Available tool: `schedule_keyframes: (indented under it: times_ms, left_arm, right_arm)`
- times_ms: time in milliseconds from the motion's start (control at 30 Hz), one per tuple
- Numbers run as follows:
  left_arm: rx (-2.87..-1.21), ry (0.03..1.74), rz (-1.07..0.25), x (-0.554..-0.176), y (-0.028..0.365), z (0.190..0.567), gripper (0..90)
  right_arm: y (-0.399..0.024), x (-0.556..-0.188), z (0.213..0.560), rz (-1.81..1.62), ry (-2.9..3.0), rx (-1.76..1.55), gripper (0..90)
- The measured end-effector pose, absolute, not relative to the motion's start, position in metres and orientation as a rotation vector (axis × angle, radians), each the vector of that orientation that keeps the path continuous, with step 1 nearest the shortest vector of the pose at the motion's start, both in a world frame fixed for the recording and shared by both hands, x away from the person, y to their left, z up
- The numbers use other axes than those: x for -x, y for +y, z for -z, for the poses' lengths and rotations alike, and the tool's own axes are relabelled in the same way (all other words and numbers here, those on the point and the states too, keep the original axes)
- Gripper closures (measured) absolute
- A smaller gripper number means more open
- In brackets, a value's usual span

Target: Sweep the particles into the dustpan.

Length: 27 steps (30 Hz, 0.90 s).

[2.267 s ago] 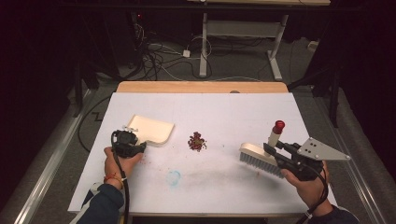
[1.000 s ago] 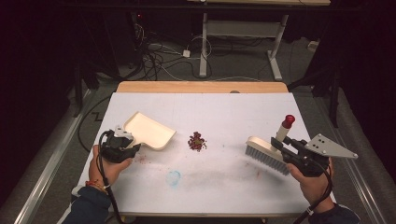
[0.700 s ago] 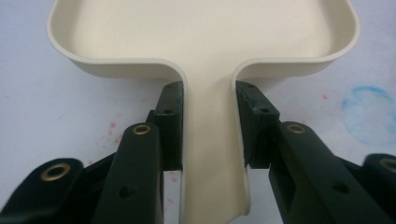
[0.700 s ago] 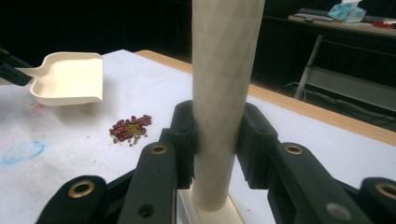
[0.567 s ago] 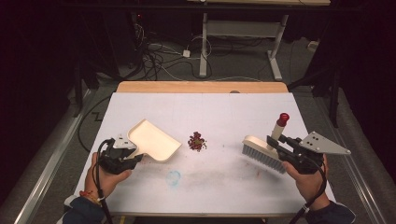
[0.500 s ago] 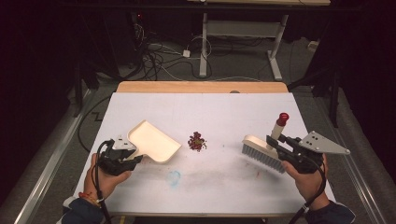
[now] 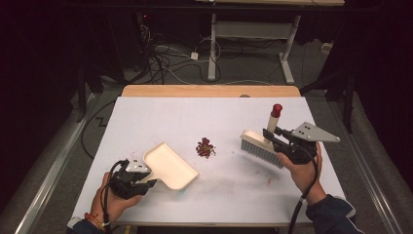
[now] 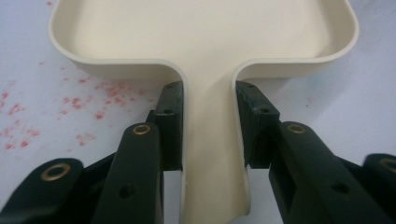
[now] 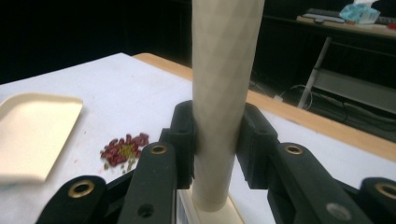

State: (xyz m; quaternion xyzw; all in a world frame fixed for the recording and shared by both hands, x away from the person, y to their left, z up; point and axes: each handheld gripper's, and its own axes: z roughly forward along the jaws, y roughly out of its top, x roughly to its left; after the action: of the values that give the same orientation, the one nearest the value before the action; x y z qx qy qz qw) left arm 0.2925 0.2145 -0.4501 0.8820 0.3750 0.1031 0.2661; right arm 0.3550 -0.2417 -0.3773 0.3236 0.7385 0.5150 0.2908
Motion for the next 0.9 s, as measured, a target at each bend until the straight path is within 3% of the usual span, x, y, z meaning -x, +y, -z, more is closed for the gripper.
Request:
schedule_keyframes:
  times_ms: [433,667,900]
  left_arm:
    - [-2.401,1.015,-0.303,-0.297,0.203,0.455,64.4]
    - [-2.43,1.0,-0.347,-0.298,0.198,0.457,64.3]
    - [-2.419,1.008,-0.266,-0.306,0.2,0.461,64.3]
  right_arm:
    - [-0.185,-0.425,0.375,-1.352,1.977,-0.911,70.8]
    - [-0.149,-0.441,0.382,-1.359,1.978,-0.912,70.8]
    - [-0.118,-0.448,0.397,-1.389,2.015,-0.896,70.8]
